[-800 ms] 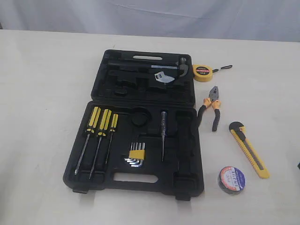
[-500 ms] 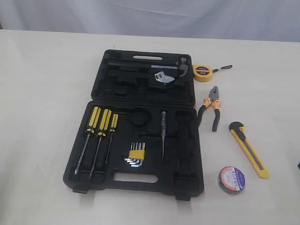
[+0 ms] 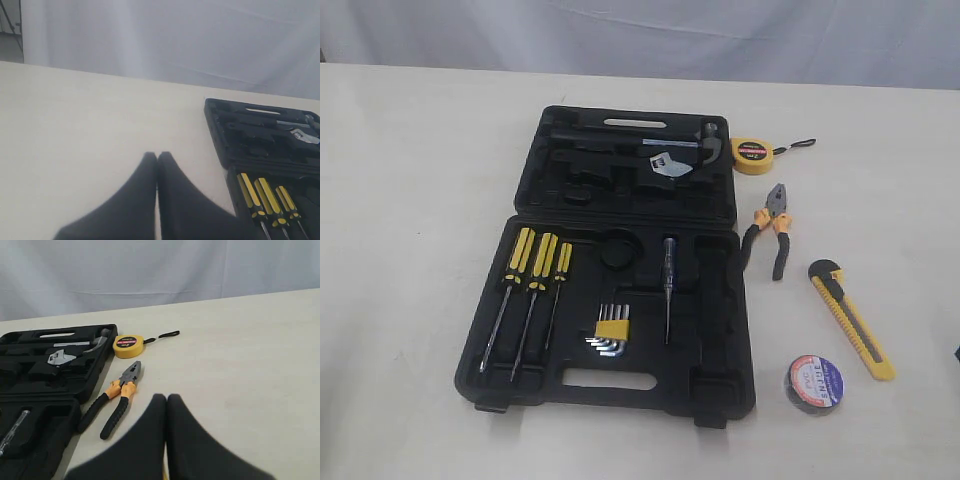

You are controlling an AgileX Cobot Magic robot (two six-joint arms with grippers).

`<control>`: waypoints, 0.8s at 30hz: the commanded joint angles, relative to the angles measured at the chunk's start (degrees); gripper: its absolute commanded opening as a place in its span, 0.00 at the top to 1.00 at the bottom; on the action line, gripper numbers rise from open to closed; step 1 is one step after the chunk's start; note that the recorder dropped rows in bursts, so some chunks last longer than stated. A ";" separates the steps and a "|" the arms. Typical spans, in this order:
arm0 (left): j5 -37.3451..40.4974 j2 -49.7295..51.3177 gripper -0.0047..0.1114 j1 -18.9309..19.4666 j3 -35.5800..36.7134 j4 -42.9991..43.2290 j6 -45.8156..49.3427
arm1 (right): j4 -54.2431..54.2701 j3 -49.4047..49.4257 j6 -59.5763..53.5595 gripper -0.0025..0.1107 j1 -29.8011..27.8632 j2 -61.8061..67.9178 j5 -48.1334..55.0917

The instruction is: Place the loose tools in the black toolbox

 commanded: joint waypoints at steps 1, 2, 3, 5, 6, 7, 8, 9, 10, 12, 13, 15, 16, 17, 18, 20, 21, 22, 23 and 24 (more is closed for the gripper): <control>0.05 0.23 0.96 -0.33 -0.30 0.30 0.02 | 3.82 0.19 4.57 0.97 0.25 -0.42 -3.31; 0.05 0.23 0.96 -0.33 -0.30 0.30 0.02 | 5.44 0.19 5.78 0.97 0.25 -0.42 -4.22; 0.05 0.23 0.96 -0.33 -0.30 0.30 0.02 | 5.44 0.19 6.18 0.97 0.25 -0.42 -4.97; 0.05 0.23 0.96 -0.33 -0.30 0.30 0.02 | 5.44 0.19 6.21 0.97 0.25 -0.42 -5.76; 0.05 0.23 0.96 -0.33 -0.30 0.30 0.02 | 5.44 0.19 6.21 0.97 0.25 -0.42 -6.75; 0.05 0.23 0.96 -0.33 -0.30 0.30 0.02 | 5.44 0.19 6.08 0.97 0.25 -0.42 -8.33; 0.05 0.23 0.96 -0.33 -0.30 0.30 0.02 | 5.44 0.19 5.44 0.97 0.25 -0.42 -10.04; 0.05 0.23 0.96 -0.33 -0.30 0.30 0.02 | 5.44 0.19 4.21 0.97 0.25 -0.42 -12.35; 0.05 0.23 0.96 -0.33 -0.30 0.30 0.02 | 5.44 0.19 4.07 0.97 0.25 -0.42 -14.21; 0.05 0.23 0.96 -0.33 -0.30 0.30 0.02 | 5.44 0.19 4.67 0.97 0.25 -0.42 -16.41; 0.05 0.23 0.96 -0.33 -0.30 0.30 0.02 | 5.44 0.19 4.95 0.97 0.25 -0.42 -16.84; 0.05 0.23 0.96 -0.33 -0.30 0.30 0.02 | 5.44 0.19 10.40 0.97 0.25 -0.42 -17.06; 0.05 0.23 0.96 -0.33 -0.30 0.30 0.02 | 5.44 0.19 13.47 0.97 0.25 -0.42 -17.06; 0.05 0.23 0.96 -0.33 -0.30 0.30 0.02 | 5.44 0.19 16.66 0.97 0.25 -0.32 -14.86; 0.05 0.23 0.96 -0.33 -0.30 0.30 0.02 | 5.01 -0.72 17.20 0.98 0.37 -0.21 -11.00; 0.05 0.23 0.96 -0.33 -0.30 0.30 0.02 | 4.13 -6.89 14.85 0.98 0.38 0.47 4.60; 0.05 0.23 0.96 -0.33 -0.30 0.30 0.02 | 3.85 -10.78 12.73 0.98 0.38 1.18 10.79; 0.05 0.23 0.96 -0.33 -0.30 0.30 0.02 | 3.85 -14.23 8.03 0.98 0.38 2.28 15.15; 0.05 0.23 0.96 -0.33 -0.30 0.30 0.02 | 4.10 -19.95 3.03 0.98 0.38 4.53 21.58; 0.05 0.23 0.96 -0.33 -0.30 0.30 0.02 | 4.77 -24.11 -1.44 0.98 0.38 6.45 26.06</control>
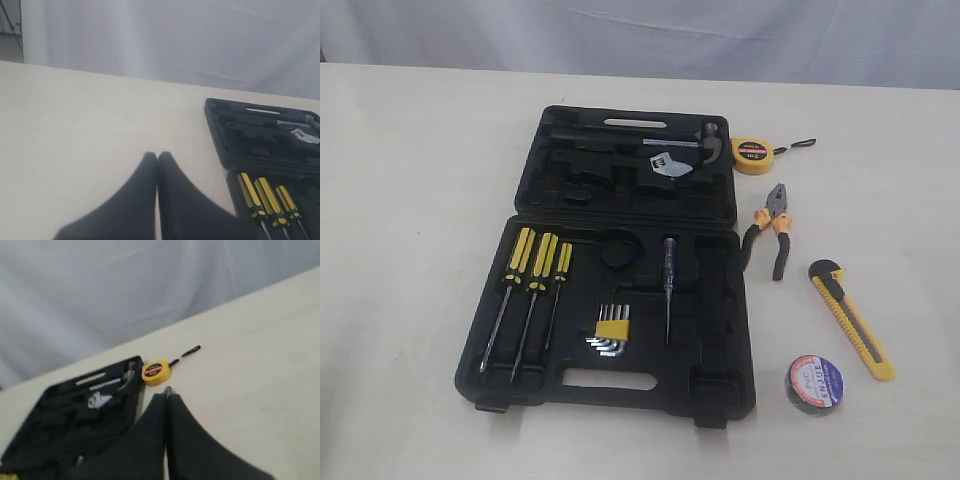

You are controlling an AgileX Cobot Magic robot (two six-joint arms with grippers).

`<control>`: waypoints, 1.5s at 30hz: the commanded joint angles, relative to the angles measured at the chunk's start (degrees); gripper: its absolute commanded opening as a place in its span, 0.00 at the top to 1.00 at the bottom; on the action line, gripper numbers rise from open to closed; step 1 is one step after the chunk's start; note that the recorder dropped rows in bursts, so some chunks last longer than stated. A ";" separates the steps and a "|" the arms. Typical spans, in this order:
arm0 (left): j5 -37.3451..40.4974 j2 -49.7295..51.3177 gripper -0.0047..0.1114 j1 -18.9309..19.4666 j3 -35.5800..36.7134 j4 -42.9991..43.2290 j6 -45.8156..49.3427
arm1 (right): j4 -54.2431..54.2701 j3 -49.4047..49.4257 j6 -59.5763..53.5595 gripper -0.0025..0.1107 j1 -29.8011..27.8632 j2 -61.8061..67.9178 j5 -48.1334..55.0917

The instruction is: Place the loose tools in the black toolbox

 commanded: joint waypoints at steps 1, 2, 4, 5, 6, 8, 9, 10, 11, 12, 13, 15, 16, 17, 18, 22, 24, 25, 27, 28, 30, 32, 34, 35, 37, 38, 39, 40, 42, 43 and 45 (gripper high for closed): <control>0.05 0.23 0.96 -0.33 -0.30 0.30 0.02 | 1.19 -18.98 -16.04 0.98 0.27 7.94 23.24; 0.05 0.23 0.96 -0.33 -0.30 0.30 0.02 | 3.54 -25.37 -20.09 0.98 0.27 11.31 30.68; 0.05 0.23 0.96 -0.33 -0.30 0.30 0.02 | 8.01 -34.28 -25.10 0.98 0.27 19.02 42.73; 0.05 0.23 0.96 -0.33 -0.30 0.30 0.02 | 10.17 -38.62 -27.18 0.98 0.27 23.18 49.61; 0.05 0.23 0.96 -0.33 -0.30 0.30 0.02 | 12.09 -42.32 -28.16 0.98 0.27 26.47 54.68; 0.05 0.23 0.96 -0.33 -0.30 0.30 0.02 | 14.58 -47.22 -29.49 0.98 0.27 33.92 57.28; 0.05 0.23 0.96 -0.33 -0.30 0.30 0.02 | 15.28 -48.04 -29.23 0.98 0.42 36.11 57.28; 0.05 0.23 0.96 -0.33 -0.30 0.30 0.02 | 15.58 -48.20 -29.65 0.98 0.93 38.39 57.28; 0.05 0.23 0.96 -0.33 -0.30 0.30 0.02 | 15.58 -48.20 -30.51 0.98 1.80 40.60 57.28; 0.05 0.23 0.96 -0.33 -0.30 0.30 0.02 | 15.27 -48.20 -31.06 0.98 2.95 42.45 57.28; 0.05 0.23 0.96 -0.33 -0.30 0.30 0.02 | 14.85 -47.70 -31.02 0.98 4.31 44.46 57.28; 0.05 0.23 0.96 -0.33 -0.30 0.30 0.02 | 13.89 -46.39 -31.02 0.98 7.27 47.79 57.28; 0.05 0.23 0.96 -0.33 -0.30 0.30 0.02 | 13.21 -45.40 -31.02 0.98 9.15 49.17 57.28; 0.05 0.23 0.96 -0.33 -0.30 0.30 0.02 | 12.17 -44.27 -30.75 0.98 11.05 50.38 57.28; 0.05 0.23 0.96 -0.33 -0.30 0.30 0.02 | 11.06 -43.01 -30.17 0.98 12.85 51.46 57.28; 0.05 0.23 0.96 -0.33 -0.30 -0.33 0.02 | 9.43 -37.73 -28.89 0.98 18.20 54.56 51.76; 0.05 0.23 0.96 -0.33 -0.30 -0.18 0.02 | 9.43 -35.31 -27.63 0.97 20.00 55.86 48.86; 0.05 0.23 0.96 -0.33 -0.30 -0.18 0.02 | 9.43 -34.54 -27.62 0.95 20.58 56.34 48.00; 0.05 0.23 0.96 -0.33 -0.30 -0.18 0.02 | 9.43 -33.10 -27.49 0.87 21.47 57.15 46.43; 0.05 0.23 0.96 -0.33 -0.30 -0.18 0.02 | 9.43 -32.61 -27.49 0.81 21.61 57.43 45.91; 0.05 0.23 0.96 -0.33 -0.30 -0.18 0.02 | 9.43 -32.02 -27.39 0.66 21.61 57.97 44.95; 0.05 0.23 0.96 -0.33 -0.30 -0.18 0.02 | 9.43 -31.68 -27.25 0.52 21.61 58.10 44.74; 0.05 0.23 0.96 -0.33 -0.30 -0.18 0.02 | 9.43 -31.68 -27.25 0.40 21.61 58.43 44.74; 0.05 0.23 0.96 -0.33 -0.30 -0.18 0.02 | 9.43 -31.68 -27.25 0.36 21.61 58.41 44.60; 0.05 0.23 0.96 -0.33 -0.30 -0.18 0.02 | 9.43 -31.68 -27.25 0.32 21.61 58.41 44.43; 0.05 0.23 0.96 -0.33 -0.30 -0.18 0.02 | 9.43 -31.68 -27.25 0.32 21.61 58.41 44.02; 0.05 0.23 0.96 -0.33 -0.30 -0.18 0.02 | 9.43 -31.68 -27.25 0.32 21.61 58.41 43.08; 0.05 0.23 0.96 -0.33 -0.30 -0.18 0.02 | 9.43 -31.68 -27.25 0.32 21.61 58.41 42.26; 0.05 0.23 0.96 -0.33 -0.30 -0.18 0.02 | 9.43 -31.68 -27.25 0.32 21.61 58.41 40.03; 0.05 0.23 0.96 -0.33 -0.30 -0.18 0.02 | 9.43 -31.68 -27.25 0.32 21.61 58.41 39.19; 0.05 0.23 0.96 -0.33 -0.30 -0.18 0.02 | 9.43 -31.68 -27.10 0.32 21.61 58.41 37.75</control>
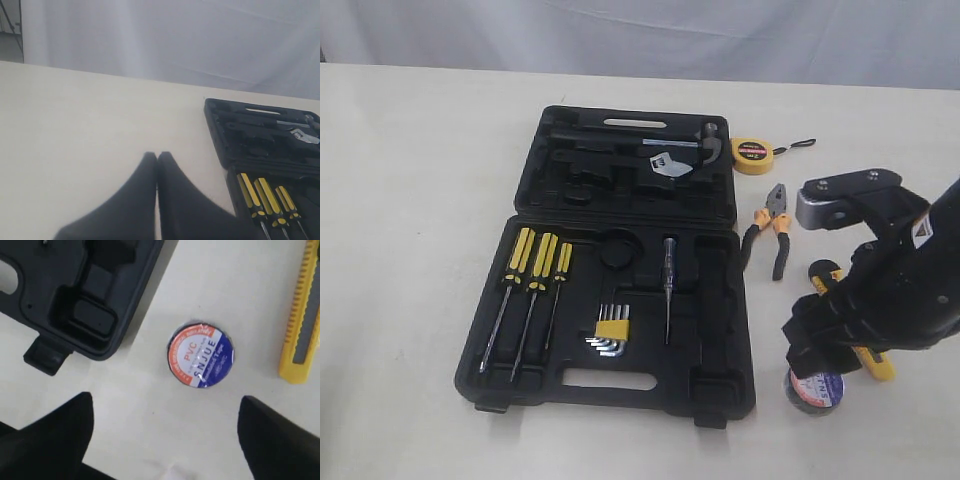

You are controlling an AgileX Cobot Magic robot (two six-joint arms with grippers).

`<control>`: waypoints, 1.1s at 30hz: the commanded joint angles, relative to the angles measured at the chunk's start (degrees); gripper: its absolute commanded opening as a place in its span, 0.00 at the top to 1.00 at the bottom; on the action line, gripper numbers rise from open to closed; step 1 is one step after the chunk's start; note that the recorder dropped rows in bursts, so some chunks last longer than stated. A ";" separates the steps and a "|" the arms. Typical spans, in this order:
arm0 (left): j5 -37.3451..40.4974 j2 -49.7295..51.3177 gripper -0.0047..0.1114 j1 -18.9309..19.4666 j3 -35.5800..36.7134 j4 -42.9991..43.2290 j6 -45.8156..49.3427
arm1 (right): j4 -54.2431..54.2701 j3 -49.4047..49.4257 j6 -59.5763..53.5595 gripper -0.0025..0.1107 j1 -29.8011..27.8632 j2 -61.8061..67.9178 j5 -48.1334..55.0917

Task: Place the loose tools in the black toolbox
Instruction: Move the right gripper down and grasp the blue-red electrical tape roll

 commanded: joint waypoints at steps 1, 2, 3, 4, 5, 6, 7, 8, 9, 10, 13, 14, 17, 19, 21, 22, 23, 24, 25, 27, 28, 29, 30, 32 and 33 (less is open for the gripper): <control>0.05 0.23 0.96 -0.33 -0.30 -0.18 0.02 | -0.50 0.21 0.43 0.32 0.27 0.12 -3.46; 0.05 0.23 0.96 -0.33 -0.30 -0.18 0.02 | -0.66 0.21 0.43 0.32 0.27 0.12 -3.63; 0.05 0.23 0.96 -0.33 -0.30 -0.18 0.02 | -1.07 0.21 0.43 0.32 0.27 0.12 -3.66; 0.05 0.23 0.96 -0.33 -0.30 -0.18 0.02 | -1.65 0.21 0.77 0.32 0.27 0.12 -3.66; 0.05 0.23 0.96 -0.33 -0.30 -0.18 0.02 | -2.42 0.21 1.14 0.32 0.27 0.12 -3.66; 0.05 0.23 0.96 -0.33 -0.30 -0.18 0.02 | -3.22 0.21 1.56 0.32 0.27 0.12 -3.66; 0.05 0.23 0.96 -0.33 -0.30 -0.18 0.02 | -4.18 0.21 1.92 0.32 0.27 0.12 -3.66; 0.05 0.23 0.96 -0.33 -0.30 -0.18 0.02 | -5.05 0.21 2.36 0.32 0.27 0.12 -3.79; 0.05 0.23 0.96 -0.33 -0.30 -0.18 0.02 | -5.77 0.31 2.36 0.32 0.27 0.12 -3.97; 0.05 0.23 0.96 -0.33 -0.30 -0.18 0.02 | -5.89 0.63 2.36 0.32 0.27 0.12 -4.53; 0.05 0.23 0.96 -0.33 -0.30 -0.18 0.02 | -4.89 2.69 2.36 0.32 0.27 0.12 -7.38; 0.05 0.23 0.96 -0.33 -0.30 -0.18 0.02 | -4.50 3.71 2.36 0.32 0.27 0.12 -8.56; 0.05 0.23 0.96 -0.33 -0.30 -0.18 0.02 | -4.33 6.80 2.36 0.32 0.27 0.12 -11.40; 0.05 0.23 0.96 -0.33 -0.30 -0.18 0.02 | -4.33 7.97 2.36 0.32 0.27 0.12 -12.43; 0.05 0.23 0.96 -0.33 -0.30 -0.18 0.02 | -4.33 8.64 2.36 0.32 0.27 0.12 -13.20; 0.05 0.23 0.96 -0.33 -0.30 -0.18 0.02 | -4.33 8.62 2.36 0.32 0.27 0.12 -13.45; 0.05 0.23 0.96 -0.33 -0.30 -0.18 0.02 | -4.33 8.62 2.36 0.32 0.27 0.12 -13.85; 0.05 0.23 0.96 -0.33 -0.30 -0.18 0.02 | -4.33 8.62 2.36 0.32 0.27 0.12 -14.47; 0.05 0.23 0.96 -0.33 -0.30 -0.18 0.02 | -4.33 8.62 2.36 0.32 0.27 0.12 -15.18; 0.05 0.23 0.96 -0.33 -0.30 -0.18 0.02 | -4.33 8.62 2.36 0.32 0.27 0.89 -16.38; 0.05 0.23 0.96 -0.33 -0.30 -0.18 0.02 | -4.33 8.62 2.36 0.32 0.27 1.57 -16.49; 0.05 0.23 0.96 -0.33 -0.30 -0.18 0.02 | -4.33 8.62 2.36 0.32 0.27 2.65 -16.49; 0.05 0.23 0.96 -0.33 -0.30 -0.18 0.02 | -4.33 8.62 2.36 0.32 0.27 3.95 -16.49; 0.05 0.23 0.96 -0.33 -0.30 -0.18 0.02 | -4.33 8.62 2.36 0.32 0.27 6.38 -16.87; 0.05 0.23 0.96 -0.33 -0.30 -0.18 0.02 | -4.33 8.62 2.36 0.32 0.27 7.64 -17.38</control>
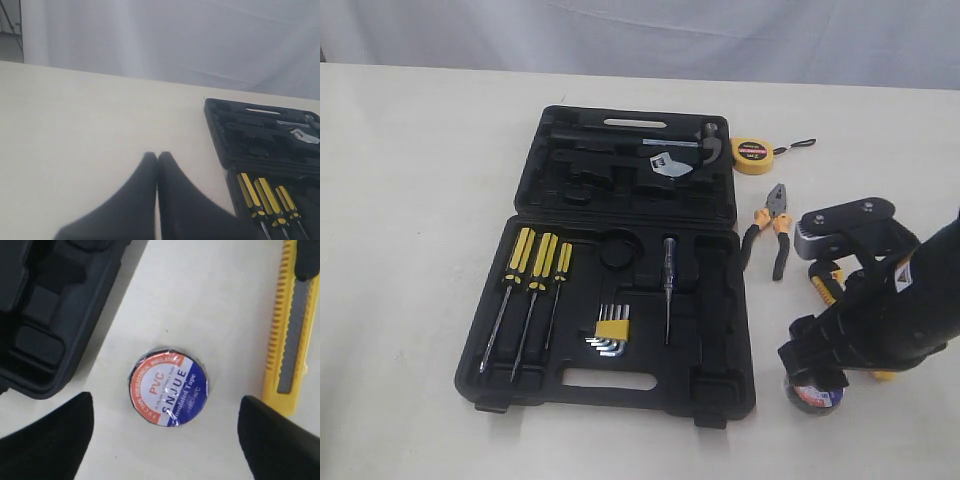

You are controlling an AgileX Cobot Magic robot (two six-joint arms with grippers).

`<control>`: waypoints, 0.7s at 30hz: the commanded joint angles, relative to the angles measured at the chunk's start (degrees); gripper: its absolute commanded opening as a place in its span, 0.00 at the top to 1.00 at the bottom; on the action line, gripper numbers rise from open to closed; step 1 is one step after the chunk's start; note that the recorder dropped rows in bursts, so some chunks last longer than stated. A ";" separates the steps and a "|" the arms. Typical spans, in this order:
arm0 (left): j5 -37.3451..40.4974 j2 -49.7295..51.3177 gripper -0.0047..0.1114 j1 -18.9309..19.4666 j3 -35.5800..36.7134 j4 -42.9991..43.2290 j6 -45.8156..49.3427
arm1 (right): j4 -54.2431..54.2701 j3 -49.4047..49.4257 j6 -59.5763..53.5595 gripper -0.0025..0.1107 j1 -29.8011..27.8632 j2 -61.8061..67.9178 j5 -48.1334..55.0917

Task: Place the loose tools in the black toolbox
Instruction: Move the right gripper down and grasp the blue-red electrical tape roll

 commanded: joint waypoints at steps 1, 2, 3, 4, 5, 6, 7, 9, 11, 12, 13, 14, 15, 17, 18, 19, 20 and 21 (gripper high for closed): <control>0.05 0.23 0.96 -0.33 -0.30 -0.18 0.02 | 0.01 0.23 0.00 0.32 0.23 5.11 -1.71; 0.05 0.23 0.96 -0.33 -0.30 -0.18 0.02 | 0.01 0.23 0.47 0.32 0.23 6.14 -2.10; 0.05 0.23 0.96 -0.33 -0.30 -0.18 0.02 | 0.01 0.23 0.78 0.32 0.23 7.09 -2.10; 0.05 0.23 0.96 -0.33 -0.30 -0.18 0.02 | 0.01 0.23 0.76 0.32 0.23 7.78 -2.10; 0.05 0.23 0.96 -0.33 -0.30 -0.18 0.02 | 0.01 0.23 0.76 0.32 0.23 8.59 -2.10; 0.05 0.23 0.96 -0.33 -0.30 -0.18 0.02 | 0.14 0.23 0.76 0.32 0.23 9.32 -2.10; 0.05 0.23 0.96 -0.33 -0.30 -0.18 0.02 | 0.24 0.23 0.76 0.32 0.23 9.96 -2.39; 0.05 0.23 0.96 -0.33 -0.30 -0.18 0.02 | 0.97 0.23 0.64 0.32 0.23 10.96 -2.70; 0.05 0.23 0.96 -0.33 -0.30 -0.18 0.02 | 1.78 0.23 0.00 0.32 0.23 11.61 -3.15; 0.05 0.23 0.96 -0.33 -0.30 -0.18 0.02 | 2.26 0.23 0.00 0.32 0.23 11.86 -3.30; 0.05 0.23 0.96 -0.33 -0.30 -0.18 0.02 | 2.24 0.23 0.00 0.32 0.23 12.11 -3.72; 0.05 0.23 0.96 -0.33 -0.30 -0.18 0.02 | 2.24 0.23 0.00 0.32 0.23 12.25 -4.17; 0.05 0.23 0.96 -0.33 -0.30 -0.18 0.02 | 2.37 0.23 0.00 0.33 0.23 12.49 -4.31; 0.05 0.23 0.96 -0.33 -0.30 -0.18 0.02 | 2.37 0.23 0.00 0.37 0.23 12.48 -5.09; 0.05 0.23 0.96 -0.33 -0.30 -0.18 0.02 | 2.37 0.23 0.00 0.40 0.23 12.48 -5.47; 0.05 0.23 0.96 -0.33 -0.30 -0.18 0.02 | 2.37 0.23 0.00 0.44 0.23 12.48 -5.59; 0.05 0.23 0.96 -0.33 -0.30 -0.18 0.02 | 2.37 0.23 0.00 0.47 0.23 12.48 -5.59; 0.05 0.23 0.96 -0.33 -0.30 -0.18 0.02 | 2.46 0.23 0.00 0.50 0.23 12.48 -5.59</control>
